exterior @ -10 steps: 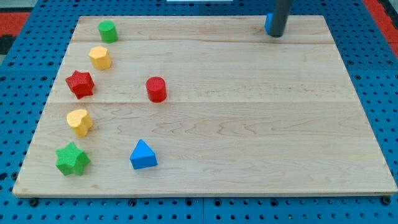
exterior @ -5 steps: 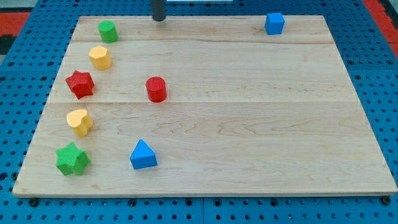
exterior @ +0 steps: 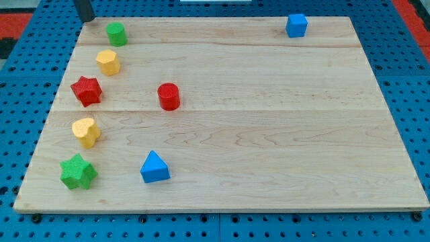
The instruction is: Move the green circle over the red circle
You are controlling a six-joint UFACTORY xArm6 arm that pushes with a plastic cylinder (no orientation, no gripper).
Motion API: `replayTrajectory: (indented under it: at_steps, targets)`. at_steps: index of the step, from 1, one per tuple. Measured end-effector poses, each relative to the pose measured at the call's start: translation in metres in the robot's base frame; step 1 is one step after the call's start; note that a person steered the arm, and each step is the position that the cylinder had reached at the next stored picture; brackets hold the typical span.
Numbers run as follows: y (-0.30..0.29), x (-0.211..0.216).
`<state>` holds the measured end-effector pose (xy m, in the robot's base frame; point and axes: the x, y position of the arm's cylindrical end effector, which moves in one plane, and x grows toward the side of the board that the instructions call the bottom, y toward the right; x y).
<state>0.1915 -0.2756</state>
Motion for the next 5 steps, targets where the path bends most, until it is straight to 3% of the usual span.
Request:
replayTrajectory:
  at_steps: [2, 5]
  targets:
    - [-0.010, 0.005]
    - [-0.022, 0.063]
